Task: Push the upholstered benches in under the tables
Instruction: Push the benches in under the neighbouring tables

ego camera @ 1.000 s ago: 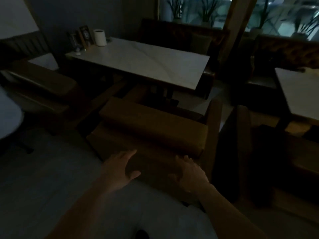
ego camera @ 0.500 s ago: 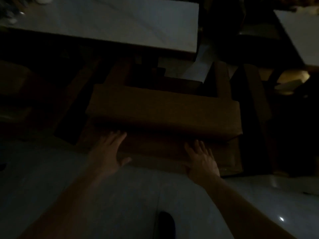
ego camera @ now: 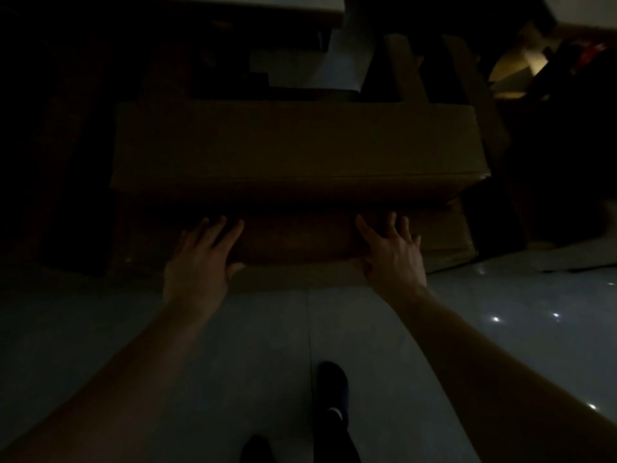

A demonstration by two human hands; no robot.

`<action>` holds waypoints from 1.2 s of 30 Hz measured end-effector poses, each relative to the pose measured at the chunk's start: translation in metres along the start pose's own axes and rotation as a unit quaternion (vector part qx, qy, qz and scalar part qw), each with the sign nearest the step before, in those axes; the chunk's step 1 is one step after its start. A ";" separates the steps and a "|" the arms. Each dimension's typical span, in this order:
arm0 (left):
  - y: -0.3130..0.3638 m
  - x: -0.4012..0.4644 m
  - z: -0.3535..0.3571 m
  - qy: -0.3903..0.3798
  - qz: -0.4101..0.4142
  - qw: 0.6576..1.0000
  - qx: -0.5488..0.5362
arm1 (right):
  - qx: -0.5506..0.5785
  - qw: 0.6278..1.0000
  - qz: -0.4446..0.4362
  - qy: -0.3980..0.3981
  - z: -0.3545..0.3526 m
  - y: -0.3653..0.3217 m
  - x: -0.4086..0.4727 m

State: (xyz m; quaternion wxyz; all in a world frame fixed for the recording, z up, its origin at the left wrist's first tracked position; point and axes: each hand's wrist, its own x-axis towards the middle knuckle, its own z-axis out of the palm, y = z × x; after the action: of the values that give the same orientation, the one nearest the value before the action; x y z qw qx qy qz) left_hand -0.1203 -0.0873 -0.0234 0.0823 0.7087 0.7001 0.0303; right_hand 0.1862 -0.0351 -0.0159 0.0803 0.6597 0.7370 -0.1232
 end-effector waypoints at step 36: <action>-0.015 0.051 0.004 0.037 -0.022 0.997 -0.057 | -0.055 0.998 0.017 0.003 -0.003 -0.016 0.049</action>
State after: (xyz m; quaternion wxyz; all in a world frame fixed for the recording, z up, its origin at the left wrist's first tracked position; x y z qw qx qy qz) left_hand -0.1336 -0.0363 -0.0332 0.0972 0.6854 0.7154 0.0943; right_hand 0.1648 0.0109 -0.0254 0.1167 0.6669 0.7317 -0.0794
